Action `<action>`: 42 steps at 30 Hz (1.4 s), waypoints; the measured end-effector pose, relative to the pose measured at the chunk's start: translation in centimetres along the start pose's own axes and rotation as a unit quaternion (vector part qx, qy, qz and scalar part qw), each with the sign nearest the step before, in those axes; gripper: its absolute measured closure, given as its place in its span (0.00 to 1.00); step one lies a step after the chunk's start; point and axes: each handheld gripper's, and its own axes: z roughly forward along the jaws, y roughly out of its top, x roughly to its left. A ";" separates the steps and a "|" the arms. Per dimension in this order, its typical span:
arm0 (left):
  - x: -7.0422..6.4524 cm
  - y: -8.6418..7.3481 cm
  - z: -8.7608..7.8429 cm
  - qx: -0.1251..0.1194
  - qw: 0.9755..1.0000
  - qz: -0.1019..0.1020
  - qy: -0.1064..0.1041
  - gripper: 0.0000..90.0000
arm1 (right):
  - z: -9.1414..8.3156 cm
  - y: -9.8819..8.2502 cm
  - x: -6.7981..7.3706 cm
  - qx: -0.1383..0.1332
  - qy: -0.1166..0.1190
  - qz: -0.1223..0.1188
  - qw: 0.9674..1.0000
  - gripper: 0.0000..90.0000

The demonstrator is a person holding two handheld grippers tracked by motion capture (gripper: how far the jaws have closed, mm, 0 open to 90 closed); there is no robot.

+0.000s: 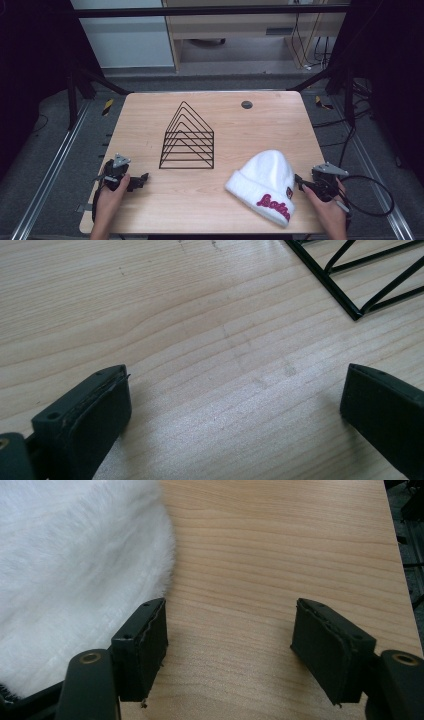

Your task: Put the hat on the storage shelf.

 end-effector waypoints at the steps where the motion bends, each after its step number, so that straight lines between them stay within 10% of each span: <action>1: 0.0 0.0 0.0 0.000 1.000 0.000 0.000 0.00 | 0.0 0.0 0.0 0.000 0.000 0.000 1.000 0.34; 18: 0.0 0.0 0.0 0.000 1.000 0.000 0.000 0.00 | -0.7 0.7 -0.3 0.006 0.024 0.007 1.000 0.27; 24: 0.0 0.0 0.0 -0.001 1.000 -0.001 0.000 0.00 | -2.7 4.8 -0.2 0.007 0.025 -0.034 0.999 0.21; 32: 0.0 0.0 0.0 -0.001 1.000 -0.001 0.000 0.00 | -2.0 10.1 1.5 0.052 0.064 -0.094 0.992 0.35; 42: 0.0 0.0 0.0 -0.001 1.000 -0.001 0.000 0.00 | 1.1 12.7 4.0 0.110 0.095 -0.136 0.980 0.47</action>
